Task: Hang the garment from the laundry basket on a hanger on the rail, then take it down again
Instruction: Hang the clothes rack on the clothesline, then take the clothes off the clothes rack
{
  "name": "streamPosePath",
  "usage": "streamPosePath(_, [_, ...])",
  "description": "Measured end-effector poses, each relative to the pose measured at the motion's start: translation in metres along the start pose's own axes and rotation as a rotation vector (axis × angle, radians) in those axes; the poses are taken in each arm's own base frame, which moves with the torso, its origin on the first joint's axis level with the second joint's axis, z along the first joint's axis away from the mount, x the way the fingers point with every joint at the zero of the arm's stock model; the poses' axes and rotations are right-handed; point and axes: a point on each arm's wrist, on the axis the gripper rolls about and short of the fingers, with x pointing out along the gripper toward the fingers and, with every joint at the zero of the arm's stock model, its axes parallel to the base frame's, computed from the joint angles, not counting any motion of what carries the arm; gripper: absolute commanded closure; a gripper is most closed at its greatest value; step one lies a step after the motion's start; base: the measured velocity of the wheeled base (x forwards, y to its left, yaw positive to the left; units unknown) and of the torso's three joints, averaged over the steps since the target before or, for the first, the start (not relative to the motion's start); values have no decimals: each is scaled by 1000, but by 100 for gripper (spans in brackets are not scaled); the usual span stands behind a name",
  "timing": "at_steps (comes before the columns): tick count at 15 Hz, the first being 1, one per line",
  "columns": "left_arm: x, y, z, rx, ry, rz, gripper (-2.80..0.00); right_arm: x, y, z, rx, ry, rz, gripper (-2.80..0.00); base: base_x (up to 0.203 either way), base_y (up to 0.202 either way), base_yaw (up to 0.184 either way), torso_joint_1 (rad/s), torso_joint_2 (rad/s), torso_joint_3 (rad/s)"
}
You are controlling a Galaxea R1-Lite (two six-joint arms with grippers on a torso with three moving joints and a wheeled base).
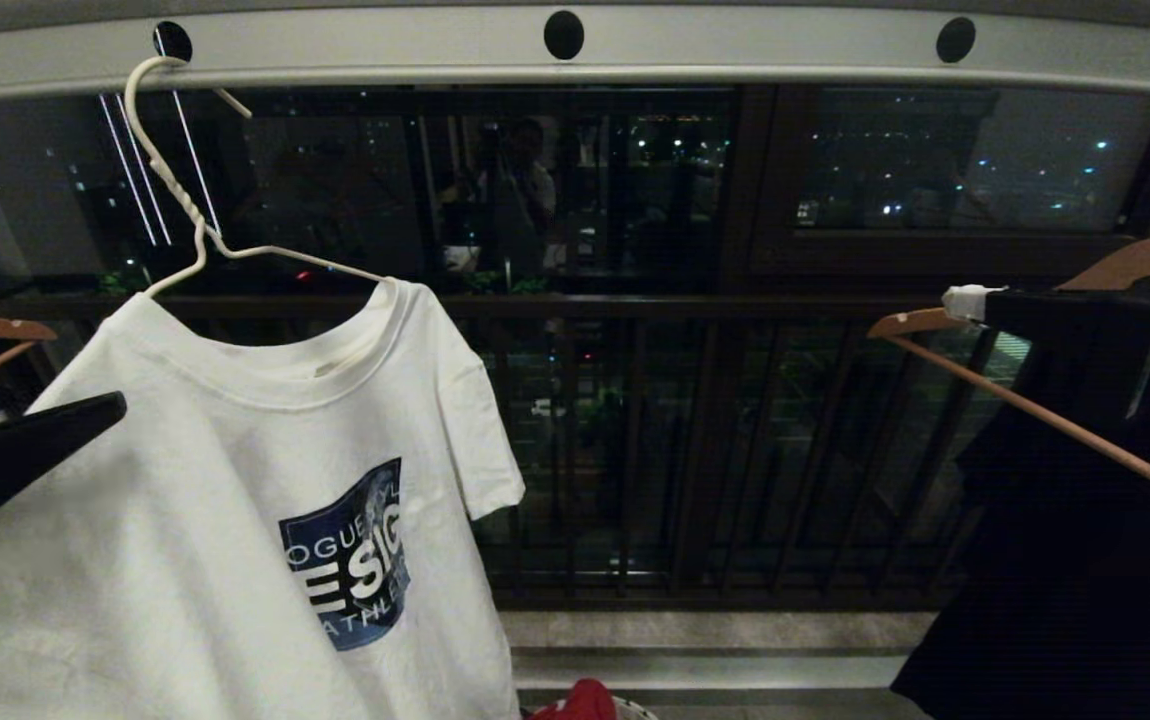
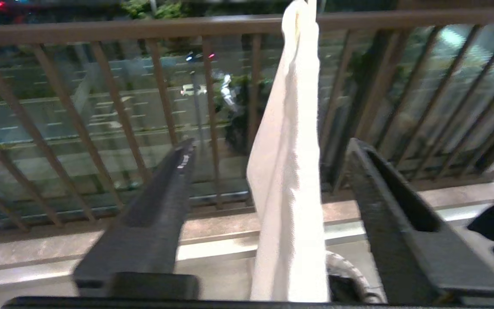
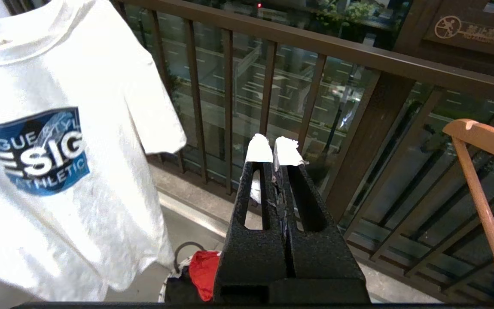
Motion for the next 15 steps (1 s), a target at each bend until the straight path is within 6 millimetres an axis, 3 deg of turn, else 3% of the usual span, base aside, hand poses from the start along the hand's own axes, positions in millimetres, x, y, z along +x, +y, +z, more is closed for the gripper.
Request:
streamPosePath(4, [-39, -5, 24, -42, -85, -72, -280, 1, 0, 0, 1, 3, 0, 0, 0, 0, 0, 0, 0, 0])
streamPosePath(5, [-47, -5, 26, -43, -94, -73, 0, 1, 0, -1, 1, 5, -1, 0, 0, 0, 0, 0, 0, 0])
streamPosePath(8, [-64, -6, 28, -44, -114, -73, 0, 4, 0, -2, 1, 12, 0, 0, 0, 0, 0, 0, 0, 0])
streamPosePath(15, [-109, -8, 22, -70, 200, -38, 0, 11, 0, -2, 56, 26, 7, 0, 0, 0, 0, 0, 0, 0])
